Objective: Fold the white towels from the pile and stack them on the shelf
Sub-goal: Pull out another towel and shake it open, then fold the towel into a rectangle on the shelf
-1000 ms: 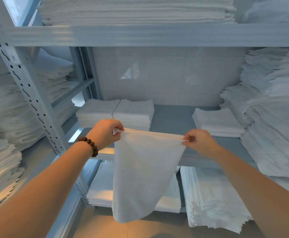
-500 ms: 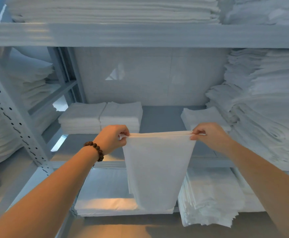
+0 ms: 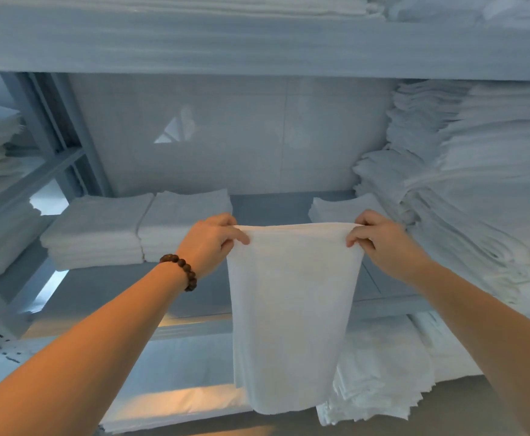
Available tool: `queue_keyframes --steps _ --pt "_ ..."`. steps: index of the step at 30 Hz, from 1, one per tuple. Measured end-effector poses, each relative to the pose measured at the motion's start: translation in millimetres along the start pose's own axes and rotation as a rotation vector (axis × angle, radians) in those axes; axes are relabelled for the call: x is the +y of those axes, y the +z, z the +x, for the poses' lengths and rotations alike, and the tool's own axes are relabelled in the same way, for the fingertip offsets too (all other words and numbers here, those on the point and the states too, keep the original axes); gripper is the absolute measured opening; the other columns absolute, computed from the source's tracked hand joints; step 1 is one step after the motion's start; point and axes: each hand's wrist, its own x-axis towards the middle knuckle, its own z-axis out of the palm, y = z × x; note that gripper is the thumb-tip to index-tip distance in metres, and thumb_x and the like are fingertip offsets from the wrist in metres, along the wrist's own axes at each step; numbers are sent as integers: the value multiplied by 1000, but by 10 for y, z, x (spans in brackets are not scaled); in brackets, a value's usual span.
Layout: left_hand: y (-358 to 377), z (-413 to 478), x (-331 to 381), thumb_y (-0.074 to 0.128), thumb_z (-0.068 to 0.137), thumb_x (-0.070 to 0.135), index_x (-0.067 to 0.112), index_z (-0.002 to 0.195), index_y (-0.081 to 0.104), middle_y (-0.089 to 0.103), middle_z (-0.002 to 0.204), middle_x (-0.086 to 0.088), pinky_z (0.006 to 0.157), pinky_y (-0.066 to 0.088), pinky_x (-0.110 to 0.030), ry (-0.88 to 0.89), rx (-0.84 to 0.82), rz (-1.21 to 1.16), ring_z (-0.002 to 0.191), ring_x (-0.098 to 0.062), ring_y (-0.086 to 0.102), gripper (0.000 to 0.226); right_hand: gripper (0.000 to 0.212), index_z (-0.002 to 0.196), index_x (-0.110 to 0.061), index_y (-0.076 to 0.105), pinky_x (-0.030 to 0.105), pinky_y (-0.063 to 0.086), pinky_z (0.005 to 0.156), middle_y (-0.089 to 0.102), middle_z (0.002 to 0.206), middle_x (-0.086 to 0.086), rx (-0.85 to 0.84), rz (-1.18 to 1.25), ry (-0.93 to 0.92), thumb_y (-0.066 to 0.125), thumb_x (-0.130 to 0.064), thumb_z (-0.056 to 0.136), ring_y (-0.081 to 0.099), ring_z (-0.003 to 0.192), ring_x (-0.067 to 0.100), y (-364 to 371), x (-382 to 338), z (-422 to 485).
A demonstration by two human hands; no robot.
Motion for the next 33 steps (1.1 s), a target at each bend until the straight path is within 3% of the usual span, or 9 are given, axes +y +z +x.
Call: queue_keyframes --steps 6,9,11,13,22,27,33 --pt "529 586 -173 57 81 7 17 92 71 62 103 -5 89 32 -44 -157 228 246 102 -29 53 20 21 88 -4 71 29 39 67 58 91 14 26 -151 14 56 7 79 56 80 31 336 446 605" --pt "763 958 -279 53 84 29 22 97 66 57 107 2 94 26 -43 -243 184 360 110 -22 46 20 23 89 -1 71 42 45 86 60 92 19 26 -227 -6 57 8 74 58 87 37 537 734 989" --pt "891 1177 -353 49 84 38 24 98 64 56 108 4 96 24 -43 -284 157 418 112 -19 43 25 27 103 -7 69 40 32 105 58 107 13 -32 -319 43 52 -2 82 52 104 33 677 911 1213" --pt "1018 1353 -443 48 83 44 24 102 62 54 111 5 101 22 -45 -318 121 449 116 -18 40 31 31 115 -13 62 38 18 114 51 120 6 -114 -416 75 45 -12 89 44 116 27 831 1052 1411" --pt "1606 1947 -996 33 79 68 25 134 39 32 146 3 110 13 -53 -413 -112 575 136 -20 23 70 56 137 -9 37 53 11 115 28 149 10 -279 -565 220 32 -47 96 27 137 27 1596 1436 2128" --pt "2169 2065 -1330 39 81 67 18 144 25 18 155 -5 115 5 -51 -461 -262 554 141 -26 15 81 61 142 -7 31 53 8 117 18 154 10 -348 -593 206 32 -48 96 21 141 27 2187 1673 2229" --pt "2759 2072 -1671 45 89 45 11 147 15 8 156 -10 117 6 -45 -445 -400 550 142 -29 8 74 61 146 -6 22 48 0 118 11 156 11 -379 -566 212 31 -43 98 12 143 28 2841 1966 2241"
